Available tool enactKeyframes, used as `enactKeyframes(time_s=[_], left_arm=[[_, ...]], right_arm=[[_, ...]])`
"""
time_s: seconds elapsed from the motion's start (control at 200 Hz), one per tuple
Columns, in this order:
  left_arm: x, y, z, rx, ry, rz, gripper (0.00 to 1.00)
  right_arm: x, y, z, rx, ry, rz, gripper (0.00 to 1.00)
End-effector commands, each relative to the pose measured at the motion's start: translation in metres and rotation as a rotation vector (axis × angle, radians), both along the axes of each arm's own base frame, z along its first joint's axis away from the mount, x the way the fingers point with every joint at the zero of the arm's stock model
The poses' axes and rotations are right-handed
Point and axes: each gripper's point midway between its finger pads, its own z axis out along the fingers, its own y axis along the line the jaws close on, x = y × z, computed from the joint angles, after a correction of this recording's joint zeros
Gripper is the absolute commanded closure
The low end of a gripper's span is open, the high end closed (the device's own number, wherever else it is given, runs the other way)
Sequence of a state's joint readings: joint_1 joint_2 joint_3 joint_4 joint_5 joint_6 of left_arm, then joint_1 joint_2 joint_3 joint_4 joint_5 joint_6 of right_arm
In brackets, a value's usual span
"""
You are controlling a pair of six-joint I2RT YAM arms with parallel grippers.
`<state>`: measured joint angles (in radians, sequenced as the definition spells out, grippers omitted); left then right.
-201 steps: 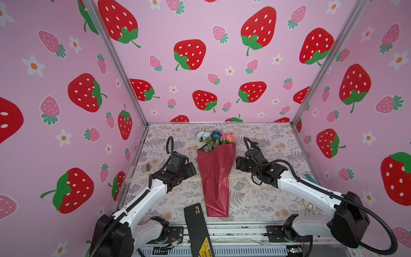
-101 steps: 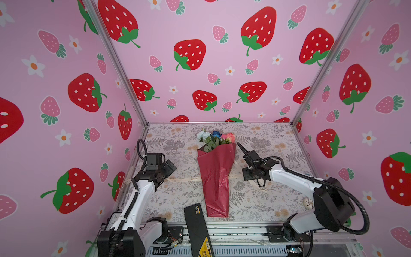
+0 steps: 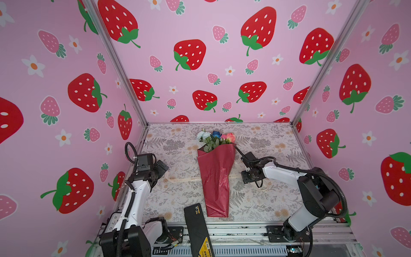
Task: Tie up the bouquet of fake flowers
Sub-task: 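Release the bouquet and draw both grippers back to the ribbon ends, then grasp the cream ribbon ends on either side of the bouquet with both grippers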
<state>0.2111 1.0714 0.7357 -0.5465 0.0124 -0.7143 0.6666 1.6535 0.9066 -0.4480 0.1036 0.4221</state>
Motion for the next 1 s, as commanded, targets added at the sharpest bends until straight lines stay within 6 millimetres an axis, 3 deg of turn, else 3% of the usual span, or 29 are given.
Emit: enactKeyframes(time_s=[0.0, 0.105, 0.275, 0.345, 0.6, 0.99], left_arm=[[-0.001, 0.004, -0.003, -0.026, 0.010, 0.040, 0.01], [0.000, 0.007, -0.007, -0.054, 0.018, 0.070, 0.03], [-0.002, 0.013, -0.017, -0.091, 0.038, 0.138, 0.08], [-0.002, 0.016, -0.021, -0.113, 0.039, 0.171, 0.10], [-0.005, 0.028, -0.027, -0.151, 0.015, 0.266, 0.11], [-0.024, 0.061, -0.027, -0.069, 0.035, 0.474, 0.14]], right_arm=[[-0.006, -0.004, -0.014, -0.002, 0.043, 0.018, 0.47], [-0.008, -0.006, -0.020, -0.003, 0.063, 0.010, 0.54], [-0.009, -0.010, -0.018, 0.000, 0.061, 0.003, 0.76], [-0.007, -0.013, -0.014, -0.007, 0.050, -0.007, 0.84], [0.003, -0.020, 0.012, -0.002, -0.007, -0.029, 1.00], [0.030, -0.024, 0.094, 0.065, -0.244, -0.076, 1.00]])
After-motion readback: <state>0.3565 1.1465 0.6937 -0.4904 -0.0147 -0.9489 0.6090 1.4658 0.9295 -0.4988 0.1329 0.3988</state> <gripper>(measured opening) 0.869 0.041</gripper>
